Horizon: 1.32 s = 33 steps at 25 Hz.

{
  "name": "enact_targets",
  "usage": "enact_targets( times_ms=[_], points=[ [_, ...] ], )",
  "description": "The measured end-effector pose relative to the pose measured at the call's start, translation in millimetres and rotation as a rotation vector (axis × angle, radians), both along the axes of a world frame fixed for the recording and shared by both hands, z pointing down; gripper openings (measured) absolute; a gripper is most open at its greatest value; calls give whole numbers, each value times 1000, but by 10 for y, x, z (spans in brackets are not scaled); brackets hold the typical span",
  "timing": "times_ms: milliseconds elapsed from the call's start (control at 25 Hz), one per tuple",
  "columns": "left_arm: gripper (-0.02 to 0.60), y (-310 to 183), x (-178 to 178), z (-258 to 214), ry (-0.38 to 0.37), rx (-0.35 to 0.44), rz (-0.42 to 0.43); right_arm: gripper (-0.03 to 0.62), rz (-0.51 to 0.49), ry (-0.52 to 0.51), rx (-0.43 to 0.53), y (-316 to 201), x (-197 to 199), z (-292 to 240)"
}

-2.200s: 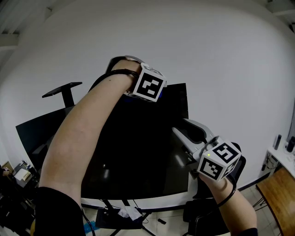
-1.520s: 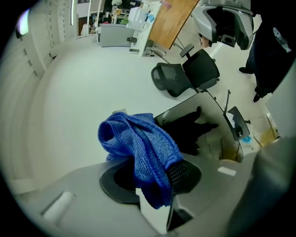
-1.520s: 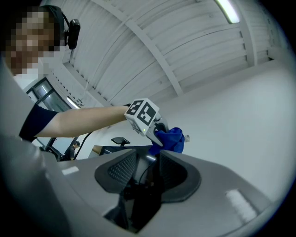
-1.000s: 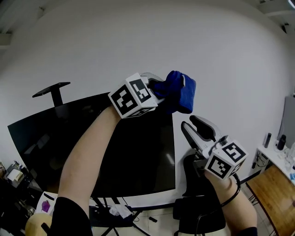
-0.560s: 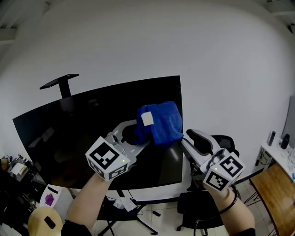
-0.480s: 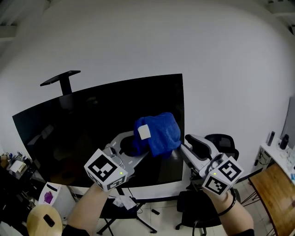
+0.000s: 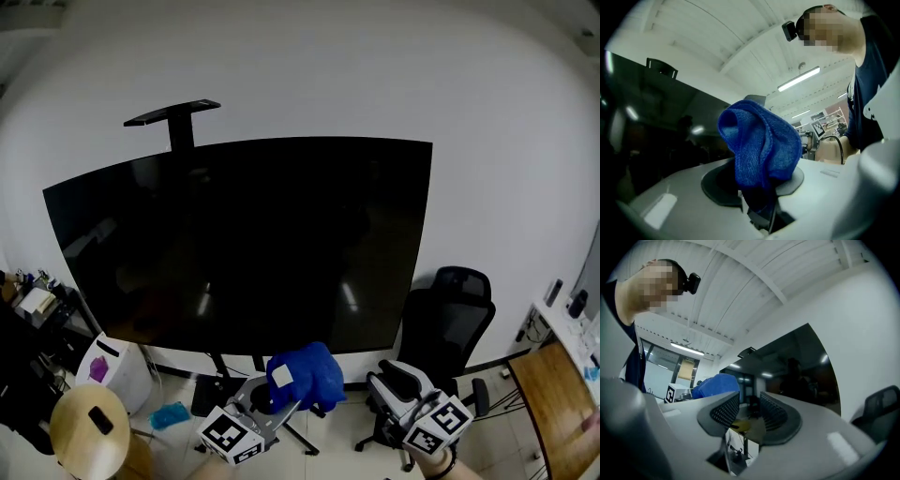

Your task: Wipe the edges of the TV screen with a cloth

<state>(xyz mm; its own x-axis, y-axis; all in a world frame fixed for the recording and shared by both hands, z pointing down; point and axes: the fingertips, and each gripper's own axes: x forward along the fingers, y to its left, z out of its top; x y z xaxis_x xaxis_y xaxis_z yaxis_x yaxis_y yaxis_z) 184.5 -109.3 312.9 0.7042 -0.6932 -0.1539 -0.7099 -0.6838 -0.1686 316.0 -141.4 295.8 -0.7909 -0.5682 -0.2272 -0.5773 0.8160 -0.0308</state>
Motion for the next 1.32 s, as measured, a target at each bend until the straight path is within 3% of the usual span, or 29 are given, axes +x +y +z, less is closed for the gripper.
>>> enact_targets(
  times_ms=[120, 320, 600, 880, 1320],
  points=[
    [114, 262, -250, 433, 3, -74, -23, 140, 34, 16, -51, 194, -164, 343],
    [114, 676, -600, 838, 45, -128, -33, 119, 69, 15, -148, 540, -299, 756],
    [114, 971, -752, 1131, 53, -173, -10, 94, 74, 91, -150, 914, -505, 1048],
    [114, 1068, -724, 1136, 39, -169, 2, 94, 65, 89, -156, 982, -527, 1048],
    [114, 1033, -383, 1113, 43, -167, 28, 94, 69, 37, -193, 901, -259, 1013]
  ],
)
